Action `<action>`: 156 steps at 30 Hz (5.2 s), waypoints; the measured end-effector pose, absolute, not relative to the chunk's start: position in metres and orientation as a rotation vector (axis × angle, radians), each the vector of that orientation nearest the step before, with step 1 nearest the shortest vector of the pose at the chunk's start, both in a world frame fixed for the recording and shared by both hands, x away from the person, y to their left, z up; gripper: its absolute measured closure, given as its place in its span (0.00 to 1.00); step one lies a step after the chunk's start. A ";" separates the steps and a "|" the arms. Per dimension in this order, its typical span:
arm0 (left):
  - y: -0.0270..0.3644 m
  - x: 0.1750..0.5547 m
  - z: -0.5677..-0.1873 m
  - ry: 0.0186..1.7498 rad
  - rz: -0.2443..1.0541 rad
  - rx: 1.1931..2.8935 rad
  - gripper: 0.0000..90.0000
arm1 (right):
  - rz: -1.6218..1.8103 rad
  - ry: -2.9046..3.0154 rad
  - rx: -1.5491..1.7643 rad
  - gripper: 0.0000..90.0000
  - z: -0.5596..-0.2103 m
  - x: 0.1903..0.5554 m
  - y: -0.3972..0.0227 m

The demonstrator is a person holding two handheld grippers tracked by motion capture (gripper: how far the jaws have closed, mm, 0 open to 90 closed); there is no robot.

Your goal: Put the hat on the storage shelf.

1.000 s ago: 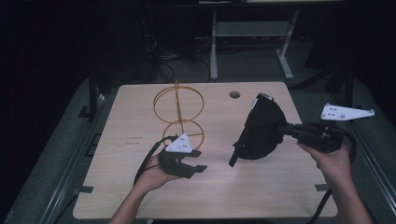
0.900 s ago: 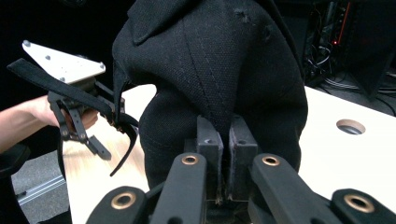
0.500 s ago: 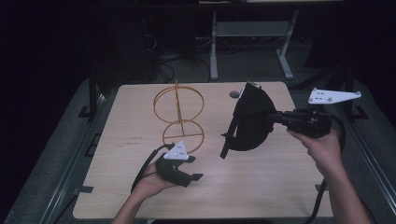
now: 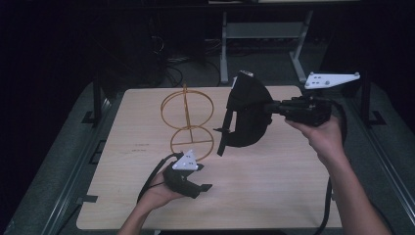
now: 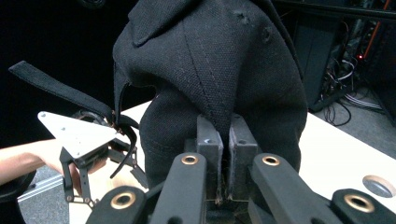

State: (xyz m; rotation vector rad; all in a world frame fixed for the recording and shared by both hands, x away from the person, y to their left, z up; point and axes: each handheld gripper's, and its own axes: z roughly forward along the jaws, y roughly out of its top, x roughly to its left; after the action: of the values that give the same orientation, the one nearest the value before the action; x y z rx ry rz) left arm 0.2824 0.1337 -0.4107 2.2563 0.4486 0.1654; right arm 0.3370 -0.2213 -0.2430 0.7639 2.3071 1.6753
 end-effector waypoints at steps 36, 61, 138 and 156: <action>0.132 0.281 -0.414 0.434 0.174 2.277 0.31 | 1.564 2.461 0.601 0.96 -0.177 0.399 -0.095; 0.129 0.285 -0.417 0.402 0.175 2.298 0.32 | 1.553 2.581 0.641 0.94 -0.198 0.443 -0.020; 0.135 0.286 -0.425 0.454 0.189 2.286 0.31 | 1.521 2.478 0.878 0.24 -0.256 0.410 -0.145; 0.136 0.286 -0.426 0.457 0.191 2.282 0.31 | 1.501 2.466 0.925 0.18 -0.271 0.396 -0.172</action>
State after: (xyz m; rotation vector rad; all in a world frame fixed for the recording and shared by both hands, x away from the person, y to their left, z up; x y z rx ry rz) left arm 0.2862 0.1359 -0.4255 2.2822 0.4565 0.1911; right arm 0.3958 -0.1717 -0.2711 0.9252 2.4656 1.5006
